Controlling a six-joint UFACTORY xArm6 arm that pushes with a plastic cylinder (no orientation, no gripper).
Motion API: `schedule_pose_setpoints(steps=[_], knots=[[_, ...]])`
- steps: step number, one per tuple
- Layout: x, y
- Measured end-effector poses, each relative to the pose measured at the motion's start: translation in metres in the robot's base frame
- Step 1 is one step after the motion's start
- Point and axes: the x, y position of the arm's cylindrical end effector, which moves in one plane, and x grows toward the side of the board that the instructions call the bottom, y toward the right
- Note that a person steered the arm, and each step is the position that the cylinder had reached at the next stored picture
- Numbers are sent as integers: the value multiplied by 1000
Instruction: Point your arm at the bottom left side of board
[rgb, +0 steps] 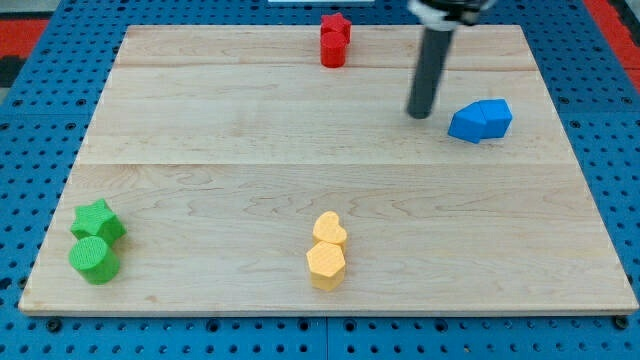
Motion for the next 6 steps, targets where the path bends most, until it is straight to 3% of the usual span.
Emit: schedule_pose_setpoints(steps=[1, 4, 5, 6], knots=[[19, -70], [223, -185], [252, -216], [252, -261]])
